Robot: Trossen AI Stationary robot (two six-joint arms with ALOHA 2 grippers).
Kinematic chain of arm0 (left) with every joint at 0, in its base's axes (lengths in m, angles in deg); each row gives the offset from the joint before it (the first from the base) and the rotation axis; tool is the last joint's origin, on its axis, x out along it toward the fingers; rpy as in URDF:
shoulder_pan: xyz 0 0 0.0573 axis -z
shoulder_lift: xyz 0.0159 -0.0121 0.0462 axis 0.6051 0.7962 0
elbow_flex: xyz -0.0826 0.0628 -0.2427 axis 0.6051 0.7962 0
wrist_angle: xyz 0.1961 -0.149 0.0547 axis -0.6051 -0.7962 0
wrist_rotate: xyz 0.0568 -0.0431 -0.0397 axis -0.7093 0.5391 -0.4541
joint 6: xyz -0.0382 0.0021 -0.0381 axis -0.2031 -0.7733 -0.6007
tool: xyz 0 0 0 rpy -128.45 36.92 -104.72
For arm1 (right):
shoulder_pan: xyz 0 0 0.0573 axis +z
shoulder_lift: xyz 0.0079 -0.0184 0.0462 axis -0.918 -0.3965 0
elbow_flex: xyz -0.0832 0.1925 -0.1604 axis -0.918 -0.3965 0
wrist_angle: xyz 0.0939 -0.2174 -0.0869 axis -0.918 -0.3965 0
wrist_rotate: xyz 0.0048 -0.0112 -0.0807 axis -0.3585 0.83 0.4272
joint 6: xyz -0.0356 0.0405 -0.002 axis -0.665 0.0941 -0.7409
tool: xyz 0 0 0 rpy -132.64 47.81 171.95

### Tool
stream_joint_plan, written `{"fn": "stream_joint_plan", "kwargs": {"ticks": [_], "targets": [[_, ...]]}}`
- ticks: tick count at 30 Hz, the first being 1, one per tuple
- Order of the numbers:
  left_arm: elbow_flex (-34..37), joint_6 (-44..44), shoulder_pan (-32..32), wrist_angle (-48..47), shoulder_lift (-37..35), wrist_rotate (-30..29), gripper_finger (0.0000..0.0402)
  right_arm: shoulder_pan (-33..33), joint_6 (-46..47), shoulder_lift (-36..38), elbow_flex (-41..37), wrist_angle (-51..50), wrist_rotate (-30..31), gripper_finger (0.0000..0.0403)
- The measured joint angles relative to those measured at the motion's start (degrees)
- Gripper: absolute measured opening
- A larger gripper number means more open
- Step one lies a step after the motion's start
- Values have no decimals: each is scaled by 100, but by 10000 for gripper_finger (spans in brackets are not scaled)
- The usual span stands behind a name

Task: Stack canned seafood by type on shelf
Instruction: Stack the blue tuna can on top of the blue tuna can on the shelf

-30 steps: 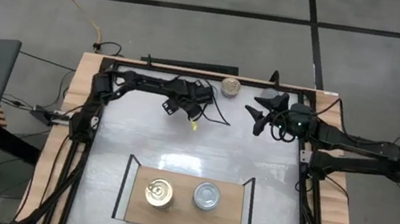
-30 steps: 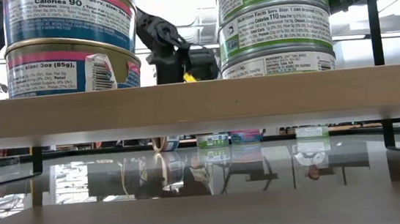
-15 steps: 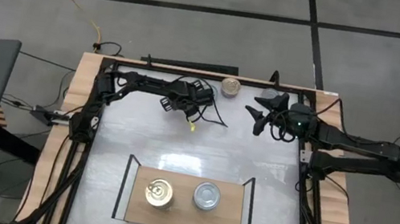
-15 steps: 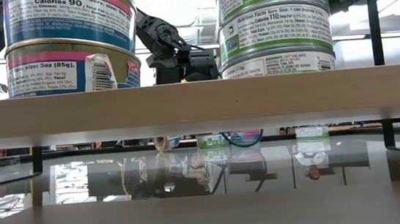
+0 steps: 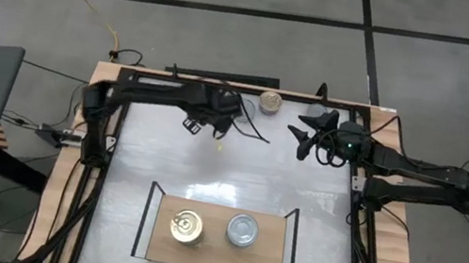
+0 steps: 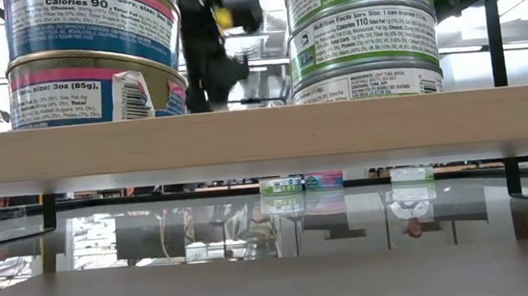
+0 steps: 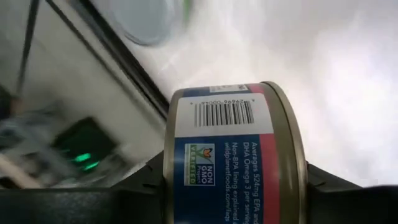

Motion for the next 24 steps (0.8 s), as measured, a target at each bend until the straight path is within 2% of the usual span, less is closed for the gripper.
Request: {"fn": "stream_joint_plan", "kwargs": {"ticks": [8,13,17,20,24], "targets": [[-589,-2365,102,-314,-1361,2473,170,-5,7,0,0,50,1,255],[-654,-3653,103,-521,-2079,4552,172,4,46,0,0,53,3,255],[-654,-5098,160,-640,-2411,5968,173,0,49,0,0,56,4,255],[-656,-5928,408,-718,-2459,6349,173,-7,51,0,0,79,5,255],[-656,-6113,1058,-821,-2299,6388,174,-7,55,0,0,79,5,255]]}}
